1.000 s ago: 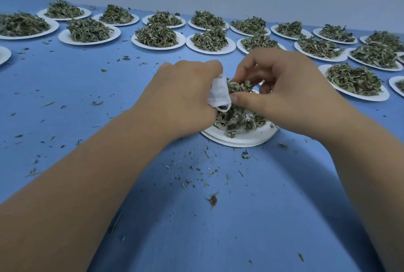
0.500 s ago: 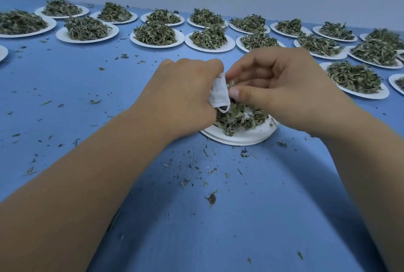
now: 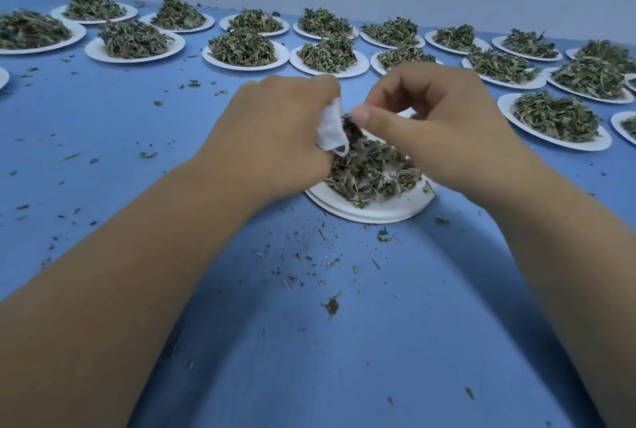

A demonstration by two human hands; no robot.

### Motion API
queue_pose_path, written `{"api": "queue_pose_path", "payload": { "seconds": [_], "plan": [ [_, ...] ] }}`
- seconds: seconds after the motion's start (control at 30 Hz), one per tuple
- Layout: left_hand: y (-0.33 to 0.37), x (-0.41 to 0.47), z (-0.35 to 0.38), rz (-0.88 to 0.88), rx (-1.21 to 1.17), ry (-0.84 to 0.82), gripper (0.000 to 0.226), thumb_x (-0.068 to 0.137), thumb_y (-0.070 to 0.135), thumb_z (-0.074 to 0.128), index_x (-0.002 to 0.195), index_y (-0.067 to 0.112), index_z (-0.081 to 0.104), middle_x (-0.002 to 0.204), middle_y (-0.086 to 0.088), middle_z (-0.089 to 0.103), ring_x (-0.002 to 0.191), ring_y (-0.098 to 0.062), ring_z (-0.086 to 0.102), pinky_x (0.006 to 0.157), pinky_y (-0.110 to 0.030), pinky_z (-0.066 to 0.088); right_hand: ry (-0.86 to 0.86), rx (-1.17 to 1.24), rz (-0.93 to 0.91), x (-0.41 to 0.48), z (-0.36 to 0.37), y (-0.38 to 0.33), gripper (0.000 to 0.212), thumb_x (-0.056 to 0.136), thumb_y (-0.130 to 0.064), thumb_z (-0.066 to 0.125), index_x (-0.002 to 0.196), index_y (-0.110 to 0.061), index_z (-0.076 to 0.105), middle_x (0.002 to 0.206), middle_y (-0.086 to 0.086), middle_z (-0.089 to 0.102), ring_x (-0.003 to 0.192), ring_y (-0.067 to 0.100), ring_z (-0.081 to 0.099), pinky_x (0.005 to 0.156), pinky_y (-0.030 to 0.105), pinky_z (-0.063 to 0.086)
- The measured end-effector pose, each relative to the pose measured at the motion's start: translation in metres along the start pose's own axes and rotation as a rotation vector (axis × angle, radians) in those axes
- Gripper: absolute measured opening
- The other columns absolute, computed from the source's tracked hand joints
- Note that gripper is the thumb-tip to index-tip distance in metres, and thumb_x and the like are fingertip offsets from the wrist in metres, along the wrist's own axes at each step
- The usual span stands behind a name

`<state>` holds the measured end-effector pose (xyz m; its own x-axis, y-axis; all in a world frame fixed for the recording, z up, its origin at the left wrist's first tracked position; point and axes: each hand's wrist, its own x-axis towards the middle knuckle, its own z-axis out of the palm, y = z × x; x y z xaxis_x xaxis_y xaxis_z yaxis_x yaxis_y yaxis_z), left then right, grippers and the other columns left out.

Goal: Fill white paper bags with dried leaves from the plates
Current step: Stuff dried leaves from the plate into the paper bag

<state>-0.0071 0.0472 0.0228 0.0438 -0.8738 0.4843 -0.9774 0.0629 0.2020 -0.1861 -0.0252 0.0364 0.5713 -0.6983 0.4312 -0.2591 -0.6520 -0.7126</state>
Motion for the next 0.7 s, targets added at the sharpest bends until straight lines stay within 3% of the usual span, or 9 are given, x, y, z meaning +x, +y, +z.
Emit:
{"api": "queue_pose_path", "payload": {
  "seconds": [0.1, 0.17, 0.23, 0.3, 0.4, 0.47, 0.6, 0.7],
  "plan": [
    [-0.008, 0.000, -0.002, -0.080, 0.017, -0.033, 0.028, 0.077, 0.017, 0.062, 0.104, 0.023, 0.059, 0.080, 0.002, 0.059, 0.073, -0.030, 0.055, 0.060, -0.035, 0.043, -0.145, -0.140, 0.074, 0.001, -0.012, 0.015, 0.022, 0.090, -0.056, 0.065, 0.100, -0.038, 0.070, 0.097, -0.027, 0.067, 0.077, -0.015, 0.058, 0.072, 0.015, 0.042],
    [-0.008, 0.000, -0.002, -0.091, 0.031, -0.052, 0.029, 0.077, 0.016, 0.062, 0.105, 0.024, 0.058, 0.085, 0.001, 0.061, 0.078, -0.031, 0.056, 0.065, -0.038, 0.047, -0.380, -0.333, 0.117, 0.000, -0.011, 0.020, 0.052, 0.077, -0.078, 0.057, 0.123, -0.054, 0.056, 0.126, -0.028, 0.059, 0.100, -0.015, 0.054, 0.083, 0.019, 0.040],
    [-0.008, 0.000, -0.001, -0.083, 0.043, -0.044, 0.028, 0.077, 0.017, 0.063, 0.105, 0.024, 0.059, 0.088, 0.000, 0.063, 0.082, -0.031, 0.057, 0.069, -0.039, 0.047, -0.511, -0.460, 0.072, -0.002, -0.006, 0.022, 0.079, 0.071, -0.085, 0.056, 0.141, -0.052, 0.042, 0.143, -0.024, 0.050, 0.113, -0.010, 0.046, 0.089, 0.011, 0.033],
    [-0.010, 0.001, -0.001, -0.079, 0.062, -0.044, 0.027, 0.079, 0.017, 0.062, 0.105, 0.024, 0.059, 0.089, 0.001, 0.063, 0.084, -0.030, 0.057, 0.071, -0.038, 0.045, -0.505, -0.486, 0.041, -0.002, -0.002, 0.023, 0.079, 0.076, -0.077, 0.063, 0.145, -0.044, 0.042, 0.141, -0.022, 0.051, 0.119, -0.003, 0.046, 0.089, 0.016, 0.034],
    [-0.012, 0.001, 0.000, -0.090, 0.074, -0.075, 0.028, 0.079, 0.016, 0.062, 0.105, 0.025, 0.059, 0.088, 0.003, 0.062, 0.085, -0.029, 0.057, 0.069, -0.035, 0.041, -0.419, -0.472, 0.040, -0.001, -0.001, 0.024, 0.055, 0.083, -0.056, 0.074, 0.134, -0.043, 0.055, 0.124, -0.019, 0.063, 0.113, 0.006, 0.057, 0.089, 0.025, 0.044],
    [-0.011, 0.001, 0.001, -0.089, 0.079, -0.085, 0.030, 0.078, 0.015, 0.062, 0.106, 0.026, 0.058, 0.089, 0.003, 0.063, 0.086, -0.028, 0.055, 0.069, -0.035, 0.037, -0.370, -0.437, 0.044, -0.001, -0.002, 0.024, 0.043, 0.083, -0.047, 0.078, 0.124, -0.043, 0.063, 0.112, -0.020, 0.067, 0.105, 0.002, 0.060, 0.086, 0.021, 0.046],
    [-0.010, 0.001, 0.002, -0.103, 0.132, -0.072, 0.021, 0.080, 0.016, 0.060, 0.098, 0.025, 0.054, 0.080, 0.004, 0.055, 0.077, -0.026, 0.048, 0.066, -0.034, 0.030, -0.288, -0.446, 0.022, 0.001, -0.007, 0.026, 0.027, 0.081, -0.041, 0.080, 0.106, -0.045, 0.070, 0.097, -0.022, 0.070, 0.096, -0.008, 0.061, 0.070, 0.001, 0.039],
    [-0.010, 0.001, 0.000, -0.166, 0.169, -0.061, 0.017, 0.080, 0.017, 0.060, 0.095, 0.023, 0.054, 0.080, 0.000, 0.056, 0.078, -0.029, 0.052, 0.067, -0.034, 0.035, -0.198, -0.393, 0.038, 0.002, -0.015, 0.023, 0.026, 0.081, -0.040, 0.082, 0.105, -0.045, 0.072, 0.095, -0.023, 0.069, 0.093, -0.012, 0.060, 0.068, -0.001, 0.039]
  ]
}}
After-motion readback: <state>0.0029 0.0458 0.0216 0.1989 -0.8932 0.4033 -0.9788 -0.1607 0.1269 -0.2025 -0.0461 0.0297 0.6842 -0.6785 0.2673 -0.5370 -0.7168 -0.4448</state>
